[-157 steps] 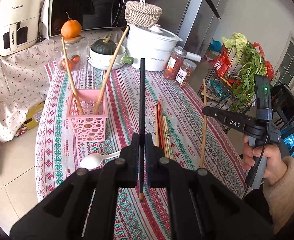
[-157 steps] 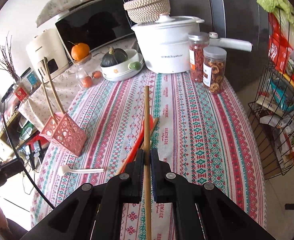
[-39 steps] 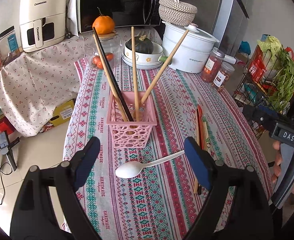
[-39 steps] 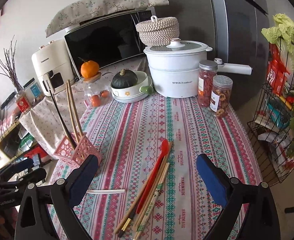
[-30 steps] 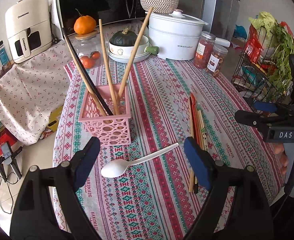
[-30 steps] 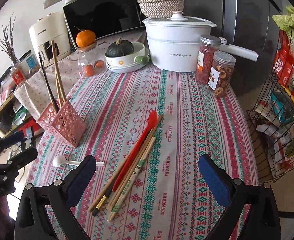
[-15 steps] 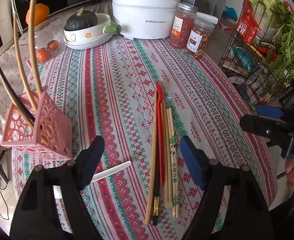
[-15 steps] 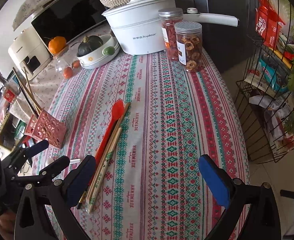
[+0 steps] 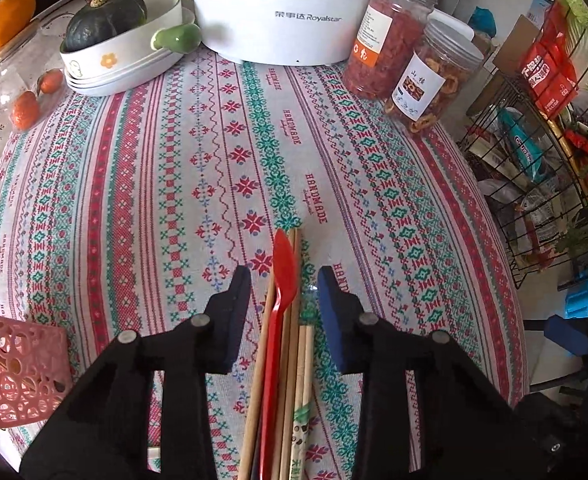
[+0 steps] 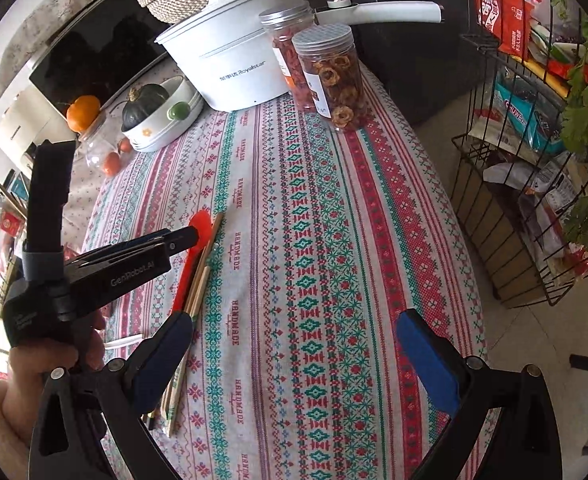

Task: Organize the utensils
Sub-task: 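Move the left tool back to the pile and close on the red spatula, then lift the red spatula with the left tool while the right tool grasps a wrapped wooden chopstick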

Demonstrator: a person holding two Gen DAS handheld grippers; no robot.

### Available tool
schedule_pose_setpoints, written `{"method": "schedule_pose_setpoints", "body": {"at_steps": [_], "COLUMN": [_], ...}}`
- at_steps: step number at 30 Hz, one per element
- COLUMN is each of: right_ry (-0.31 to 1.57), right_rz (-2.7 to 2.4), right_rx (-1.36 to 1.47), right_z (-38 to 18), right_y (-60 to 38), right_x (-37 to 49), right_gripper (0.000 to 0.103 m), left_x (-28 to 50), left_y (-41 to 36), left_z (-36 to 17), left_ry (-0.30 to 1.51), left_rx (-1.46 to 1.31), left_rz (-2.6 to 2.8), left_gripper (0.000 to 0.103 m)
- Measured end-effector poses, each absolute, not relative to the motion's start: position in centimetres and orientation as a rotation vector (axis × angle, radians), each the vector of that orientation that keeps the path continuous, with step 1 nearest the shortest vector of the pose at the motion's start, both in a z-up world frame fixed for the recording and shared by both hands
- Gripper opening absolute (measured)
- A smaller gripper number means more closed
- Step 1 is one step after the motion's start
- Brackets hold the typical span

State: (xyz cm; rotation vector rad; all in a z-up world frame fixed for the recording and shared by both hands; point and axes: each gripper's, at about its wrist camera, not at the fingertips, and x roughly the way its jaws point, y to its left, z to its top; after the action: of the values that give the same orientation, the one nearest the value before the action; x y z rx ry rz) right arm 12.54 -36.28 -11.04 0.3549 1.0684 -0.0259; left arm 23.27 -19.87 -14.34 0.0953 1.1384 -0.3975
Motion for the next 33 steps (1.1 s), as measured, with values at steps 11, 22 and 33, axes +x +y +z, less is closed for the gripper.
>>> {"method": "schedule_pose_setpoints", "body": {"at_steps": [11,22,33], "right_ry": [1.067,1.082,1.097], "right_rz": [-0.022,-0.031,-0.047], "right_rx": [0.342,0.35,0.374], "right_z": [-10.8,-11.1,-11.7], "right_y": [-36.5,-36.0,-37.3], "right_x": [12.5,12.6,12.9], "right_gripper": [0.102,0.102,0.102], "left_x": [22.1,20.8,24.2], "left_y": [-20.6,-19.8,-21.3], "left_z": [-12.9,-12.2,-16.0], "left_ry": [1.084,1.097,1.172], "left_rx": [0.153,0.145,0.113], "left_rz": [-0.413,-0.474,-0.422], "left_gripper": [0.002,0.058,0.043]}}
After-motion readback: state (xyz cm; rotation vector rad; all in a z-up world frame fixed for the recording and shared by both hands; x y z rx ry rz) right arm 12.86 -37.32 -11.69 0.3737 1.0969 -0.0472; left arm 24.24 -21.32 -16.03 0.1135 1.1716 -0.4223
